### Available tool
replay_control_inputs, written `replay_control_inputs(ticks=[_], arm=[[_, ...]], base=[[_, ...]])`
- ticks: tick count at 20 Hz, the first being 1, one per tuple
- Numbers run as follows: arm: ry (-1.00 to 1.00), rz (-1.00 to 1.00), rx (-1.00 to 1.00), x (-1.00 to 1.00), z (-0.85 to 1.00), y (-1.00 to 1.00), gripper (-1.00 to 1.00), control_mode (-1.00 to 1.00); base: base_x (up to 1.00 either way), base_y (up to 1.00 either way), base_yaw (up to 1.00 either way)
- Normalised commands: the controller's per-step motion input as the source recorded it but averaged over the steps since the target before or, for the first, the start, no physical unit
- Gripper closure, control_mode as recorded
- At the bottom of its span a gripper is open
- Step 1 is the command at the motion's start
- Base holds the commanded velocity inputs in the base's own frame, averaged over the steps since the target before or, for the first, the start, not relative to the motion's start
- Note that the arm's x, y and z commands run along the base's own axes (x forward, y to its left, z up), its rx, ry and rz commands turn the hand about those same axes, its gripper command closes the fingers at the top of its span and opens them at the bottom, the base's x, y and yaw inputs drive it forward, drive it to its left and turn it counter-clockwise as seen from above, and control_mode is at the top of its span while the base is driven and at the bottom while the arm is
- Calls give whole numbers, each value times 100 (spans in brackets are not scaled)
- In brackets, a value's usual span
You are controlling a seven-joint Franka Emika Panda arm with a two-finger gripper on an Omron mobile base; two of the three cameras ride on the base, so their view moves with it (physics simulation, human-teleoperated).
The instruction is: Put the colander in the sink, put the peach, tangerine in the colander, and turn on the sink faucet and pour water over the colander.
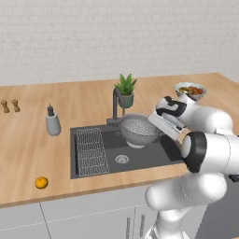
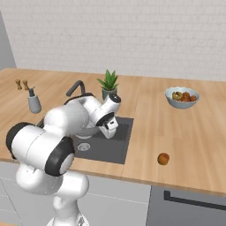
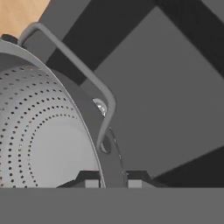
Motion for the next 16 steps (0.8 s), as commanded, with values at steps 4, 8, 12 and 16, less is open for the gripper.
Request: replay_control_inputs(ticks=[4,8,12,16], arm=[[0,2,0,59,-48,-2,100,-100],[0,1,0,51,-70,-1,100,-100],[0,2,0,27,-71,0,100,-100],[0,4,0,25,-57,0,100,-100]], base=[[0,0,0],[0,0,0],[0,0,0],[0,0,0]])
